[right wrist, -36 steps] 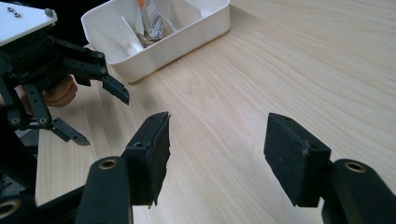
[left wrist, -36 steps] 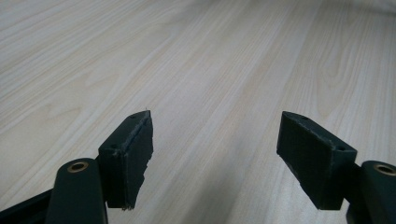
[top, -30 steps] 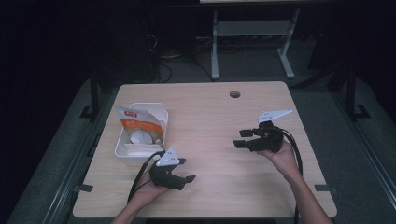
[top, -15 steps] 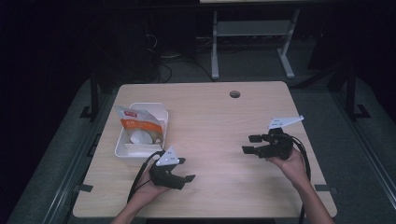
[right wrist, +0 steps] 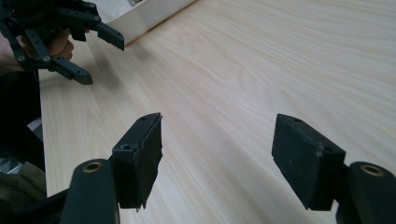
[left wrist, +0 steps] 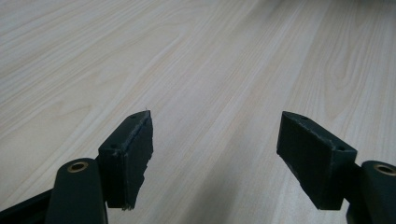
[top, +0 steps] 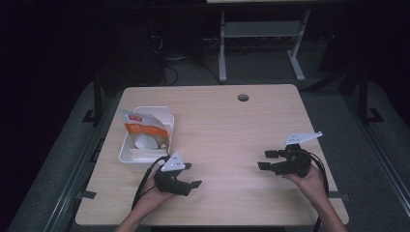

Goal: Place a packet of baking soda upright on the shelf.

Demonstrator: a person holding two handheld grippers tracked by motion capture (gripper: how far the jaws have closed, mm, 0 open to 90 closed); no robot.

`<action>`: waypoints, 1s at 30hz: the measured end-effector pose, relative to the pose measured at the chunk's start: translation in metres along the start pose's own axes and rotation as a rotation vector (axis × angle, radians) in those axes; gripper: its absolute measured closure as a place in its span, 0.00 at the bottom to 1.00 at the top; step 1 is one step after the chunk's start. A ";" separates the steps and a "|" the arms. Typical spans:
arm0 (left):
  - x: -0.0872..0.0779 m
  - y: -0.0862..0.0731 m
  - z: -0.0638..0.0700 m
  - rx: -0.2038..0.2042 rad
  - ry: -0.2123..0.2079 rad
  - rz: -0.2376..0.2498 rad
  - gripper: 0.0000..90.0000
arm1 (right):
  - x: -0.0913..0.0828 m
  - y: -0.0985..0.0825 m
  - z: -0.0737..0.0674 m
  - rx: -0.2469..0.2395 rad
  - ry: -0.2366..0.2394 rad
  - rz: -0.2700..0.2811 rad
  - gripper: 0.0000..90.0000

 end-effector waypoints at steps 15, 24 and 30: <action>0.000 -0.001 -0.002 -0.003 0.007 -0.001 0.30 | -0.006 -0.028 0.001 0.024 -0.012 -0.019 0.34; -0.001 -0.002 0.000 0.011 0.012 -0.006 0.30 | -0.007 -0.043 0.001 0.043 -0.020 -0.020 0.34; -0.001 -0.005 0.001 0.004 0.011 -0.004 0.30 | -0.007 -0.048 -0.004 0.033 -0.030 -0.019 0.34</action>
Point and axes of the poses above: each handheld gripper's, and its own axes: x roughly forward along the jaws, y roughly out of its top, z roughly to its right, the point moved 10 cm from there along x, roughly forward along the jaws, and after that the axes turned 6 degrees about x, right-handed, at the moved point
